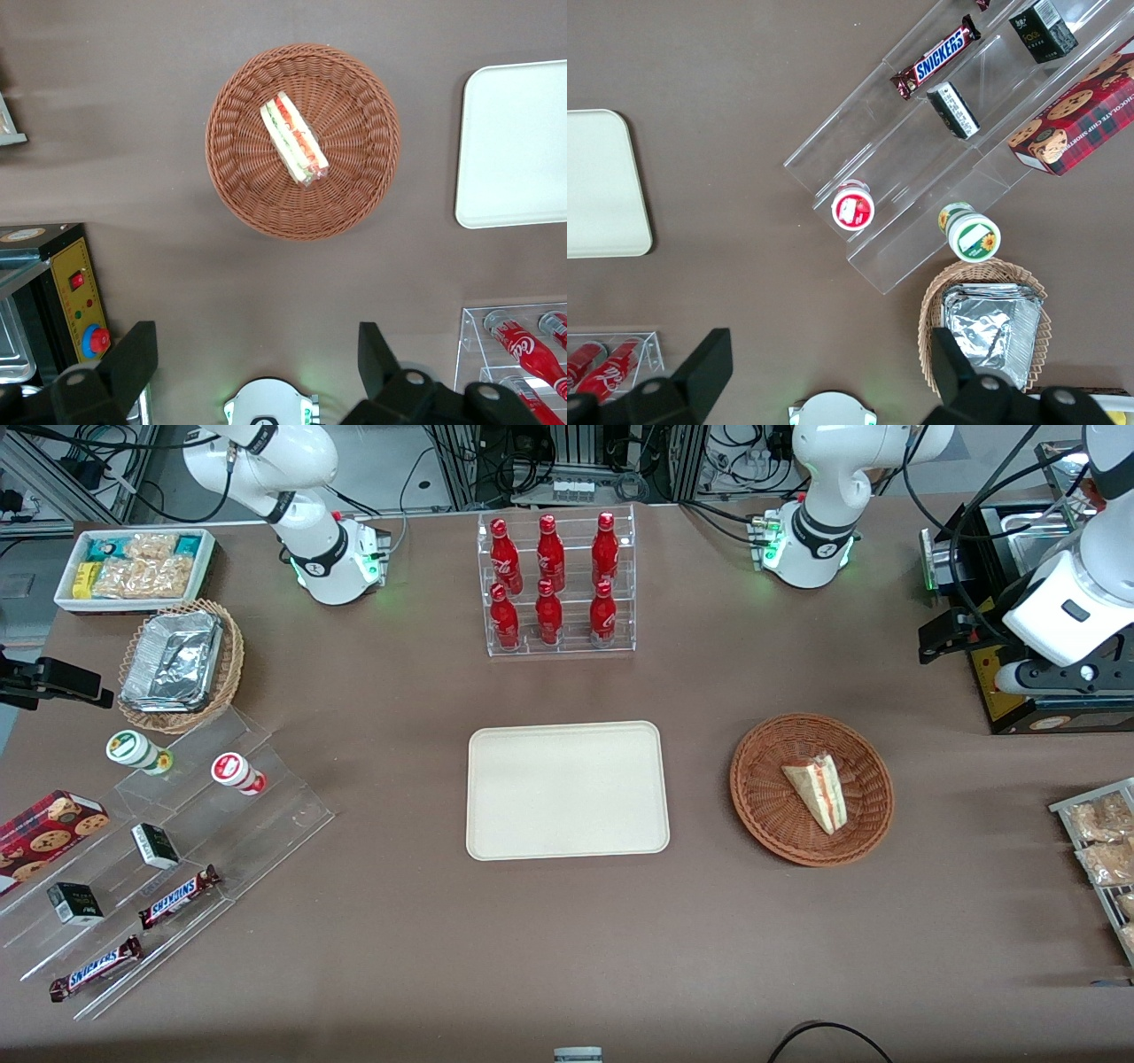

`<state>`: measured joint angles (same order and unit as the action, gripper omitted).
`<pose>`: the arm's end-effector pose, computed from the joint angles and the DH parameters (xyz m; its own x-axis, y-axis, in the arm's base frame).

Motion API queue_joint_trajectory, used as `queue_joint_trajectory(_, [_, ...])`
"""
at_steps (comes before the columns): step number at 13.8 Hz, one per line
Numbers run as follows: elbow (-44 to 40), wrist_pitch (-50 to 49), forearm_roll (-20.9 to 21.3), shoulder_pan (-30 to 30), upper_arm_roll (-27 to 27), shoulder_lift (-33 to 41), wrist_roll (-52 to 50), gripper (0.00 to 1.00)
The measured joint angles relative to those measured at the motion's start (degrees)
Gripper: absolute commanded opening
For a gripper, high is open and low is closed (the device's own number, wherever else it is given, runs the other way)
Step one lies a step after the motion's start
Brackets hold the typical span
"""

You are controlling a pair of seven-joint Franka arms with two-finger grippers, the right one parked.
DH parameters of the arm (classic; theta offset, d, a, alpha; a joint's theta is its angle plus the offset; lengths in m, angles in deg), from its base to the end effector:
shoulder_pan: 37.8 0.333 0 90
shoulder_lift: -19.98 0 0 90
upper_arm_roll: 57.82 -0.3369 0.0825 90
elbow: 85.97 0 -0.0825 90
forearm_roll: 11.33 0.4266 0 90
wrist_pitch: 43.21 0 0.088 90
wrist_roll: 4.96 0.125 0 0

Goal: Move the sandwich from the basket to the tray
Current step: 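Move the left gripper over the wrapped sandwich in the wicker basket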

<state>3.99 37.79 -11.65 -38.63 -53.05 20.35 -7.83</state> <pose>0.5718 -0.0570 0.6192 0.9876 -0.0473 -0.1494 -0.0482 -0.9988 -0.0024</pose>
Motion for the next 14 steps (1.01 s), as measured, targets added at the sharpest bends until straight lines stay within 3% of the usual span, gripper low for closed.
queue_joint_trajectory(7, [2.4,4.3,0.0,-0.1,0.1,-1.7,0.0,1.0])
queue_joint_trajectory(14, [18.9,23.7,0.0,-0.1,0.1,-2.6,0.0,1.0])
